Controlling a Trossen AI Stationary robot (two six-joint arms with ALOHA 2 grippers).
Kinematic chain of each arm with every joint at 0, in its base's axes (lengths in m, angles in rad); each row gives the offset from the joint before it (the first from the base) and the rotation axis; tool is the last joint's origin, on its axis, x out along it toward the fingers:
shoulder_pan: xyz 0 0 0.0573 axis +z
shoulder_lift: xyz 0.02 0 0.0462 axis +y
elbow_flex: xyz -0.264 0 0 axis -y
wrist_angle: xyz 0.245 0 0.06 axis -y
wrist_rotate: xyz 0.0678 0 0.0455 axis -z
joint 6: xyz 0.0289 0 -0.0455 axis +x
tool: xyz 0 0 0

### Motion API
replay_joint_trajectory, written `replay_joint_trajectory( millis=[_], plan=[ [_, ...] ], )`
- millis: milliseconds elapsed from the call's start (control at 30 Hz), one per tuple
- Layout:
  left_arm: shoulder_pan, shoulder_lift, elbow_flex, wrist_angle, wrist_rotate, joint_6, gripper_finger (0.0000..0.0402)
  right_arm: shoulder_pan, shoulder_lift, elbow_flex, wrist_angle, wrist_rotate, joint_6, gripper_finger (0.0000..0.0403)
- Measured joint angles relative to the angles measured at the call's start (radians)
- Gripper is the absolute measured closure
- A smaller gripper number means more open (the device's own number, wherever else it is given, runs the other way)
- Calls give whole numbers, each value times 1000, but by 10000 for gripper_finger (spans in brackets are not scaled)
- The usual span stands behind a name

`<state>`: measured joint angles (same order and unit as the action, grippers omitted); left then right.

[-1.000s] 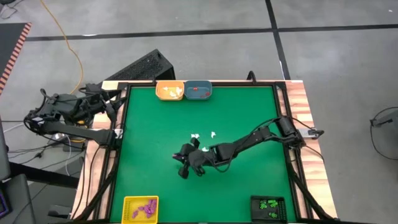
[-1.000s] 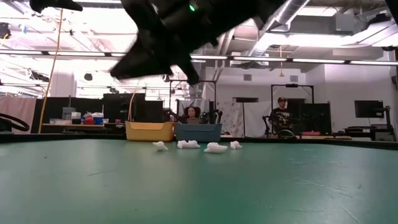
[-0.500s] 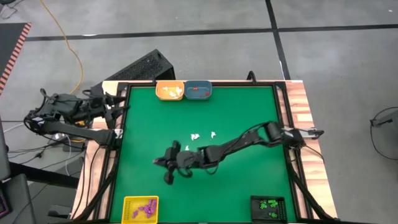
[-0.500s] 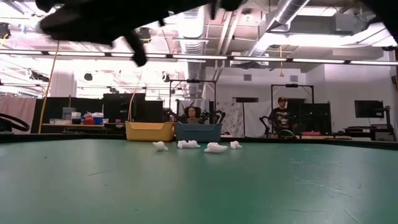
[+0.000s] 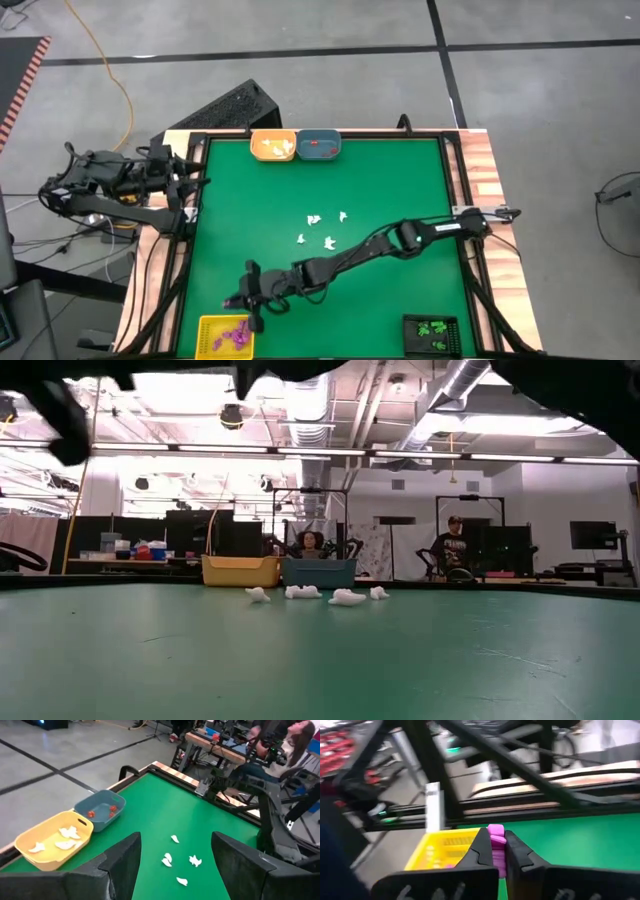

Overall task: Sort Halloween decoration
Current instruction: Put the pink skeleton into the yellow bin, then put the white ghost into the orange bin

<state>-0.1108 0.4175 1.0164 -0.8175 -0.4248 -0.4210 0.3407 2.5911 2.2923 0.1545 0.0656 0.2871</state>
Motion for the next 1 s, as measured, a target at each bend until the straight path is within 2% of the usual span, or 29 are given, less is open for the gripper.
replay_joint_trajectory(
  millis=[100, 267, 433, 600, 800, 1000],
  plan=[
    [0, 0, 0, -1, 2, -23, 170, 18, 59, 67, 10, -38, 12, 390],
    [0, 0, 0, -2, 2, -44, 170, 51, 95, 55, 20, -44, 103, 390],
    [0, 0, 0, -3, -2, -32, 170, 89, 94, 56, 2, -42, 108, 390],
    [0, 0, 0, -4, -1, -37, 170, 114, 94, 55, -24, 28, 111, 386],
    [0, 0, 0, -4, -3, -35, 170, 102, 94, 55, -43, 112, 168, 355],
    [0, 0, 0, -4, -3, -35, 170, 89, 94, 55, -40, 116, 184, 309]
  ],
)
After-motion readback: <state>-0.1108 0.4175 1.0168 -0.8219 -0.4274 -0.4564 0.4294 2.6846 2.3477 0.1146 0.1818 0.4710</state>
